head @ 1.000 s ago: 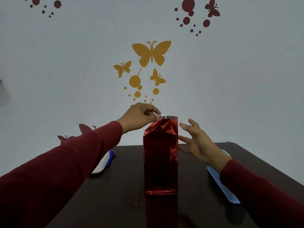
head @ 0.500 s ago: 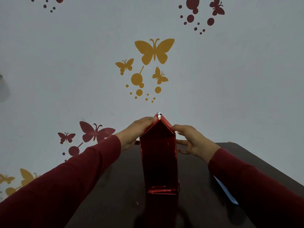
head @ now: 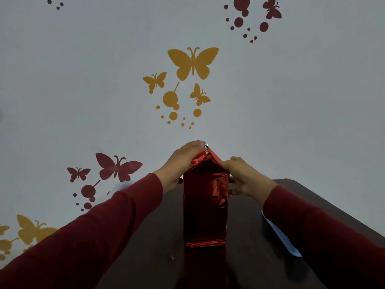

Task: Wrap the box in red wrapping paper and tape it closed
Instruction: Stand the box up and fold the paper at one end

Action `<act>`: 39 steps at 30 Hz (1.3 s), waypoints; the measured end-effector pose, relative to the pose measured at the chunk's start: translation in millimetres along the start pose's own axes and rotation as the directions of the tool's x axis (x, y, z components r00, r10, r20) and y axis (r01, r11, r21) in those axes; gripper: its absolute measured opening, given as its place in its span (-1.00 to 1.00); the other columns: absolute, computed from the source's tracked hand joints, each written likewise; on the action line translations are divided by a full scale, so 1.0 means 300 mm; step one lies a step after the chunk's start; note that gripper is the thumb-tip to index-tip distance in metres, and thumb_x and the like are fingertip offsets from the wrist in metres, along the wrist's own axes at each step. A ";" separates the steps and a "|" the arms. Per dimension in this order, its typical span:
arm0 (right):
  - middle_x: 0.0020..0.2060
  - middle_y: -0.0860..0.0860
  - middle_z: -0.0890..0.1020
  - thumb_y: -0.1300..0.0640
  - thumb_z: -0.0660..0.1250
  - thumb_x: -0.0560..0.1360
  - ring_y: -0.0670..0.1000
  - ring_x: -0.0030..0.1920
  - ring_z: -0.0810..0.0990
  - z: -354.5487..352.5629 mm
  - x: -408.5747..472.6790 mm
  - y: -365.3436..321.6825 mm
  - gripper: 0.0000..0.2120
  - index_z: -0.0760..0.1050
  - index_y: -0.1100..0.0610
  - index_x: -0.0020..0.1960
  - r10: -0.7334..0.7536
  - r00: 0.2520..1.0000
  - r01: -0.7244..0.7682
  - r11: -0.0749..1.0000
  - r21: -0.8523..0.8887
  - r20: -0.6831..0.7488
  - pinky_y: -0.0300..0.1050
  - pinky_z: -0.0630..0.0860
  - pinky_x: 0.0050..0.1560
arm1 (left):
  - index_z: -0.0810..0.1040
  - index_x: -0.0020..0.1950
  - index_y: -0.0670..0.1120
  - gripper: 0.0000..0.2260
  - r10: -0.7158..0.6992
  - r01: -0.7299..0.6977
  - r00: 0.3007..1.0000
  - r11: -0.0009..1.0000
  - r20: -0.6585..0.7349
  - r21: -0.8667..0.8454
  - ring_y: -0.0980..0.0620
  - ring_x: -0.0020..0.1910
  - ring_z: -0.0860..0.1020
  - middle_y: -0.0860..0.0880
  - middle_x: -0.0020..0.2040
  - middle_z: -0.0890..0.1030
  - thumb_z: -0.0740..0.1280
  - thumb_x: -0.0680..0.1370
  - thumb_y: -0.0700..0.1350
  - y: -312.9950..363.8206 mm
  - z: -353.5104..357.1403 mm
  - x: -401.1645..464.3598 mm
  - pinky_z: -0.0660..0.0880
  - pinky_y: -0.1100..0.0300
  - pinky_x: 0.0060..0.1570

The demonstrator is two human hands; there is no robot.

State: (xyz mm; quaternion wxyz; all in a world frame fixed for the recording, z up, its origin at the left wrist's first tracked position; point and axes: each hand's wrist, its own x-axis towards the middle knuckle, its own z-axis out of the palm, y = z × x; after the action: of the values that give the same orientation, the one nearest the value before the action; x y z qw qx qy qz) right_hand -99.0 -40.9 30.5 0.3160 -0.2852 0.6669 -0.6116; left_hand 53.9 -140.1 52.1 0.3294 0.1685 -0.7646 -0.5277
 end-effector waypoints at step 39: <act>-0.02 0.08 0.67 0.20 0.62 0.36 -0.07 -0.44 0.40 0.015 -0.078 -0.073 -0.38 0.53 0.20 0.38 -0.228 0.967 0.204 0.961 -0.189 -0.112 -0.27 0.25 -0.60 | 0.67 0.20 0.27 -0.49 -0.110 0.088 0.992 0.959 0.069 0.268 0.13 -0.30 0.53 0.06 0.00 0.71 0.69 0.28 0.09 -0.074 -0.062 -0.012 0.28 0.26 -0.43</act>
State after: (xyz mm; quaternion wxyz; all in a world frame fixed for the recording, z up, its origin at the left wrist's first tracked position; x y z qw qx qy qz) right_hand -80.7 -27.8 53.7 0.1757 -0.3417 0.7026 -0.5989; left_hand 67.2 -159.3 34.8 0.2450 0.2267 -0.8318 -0.4435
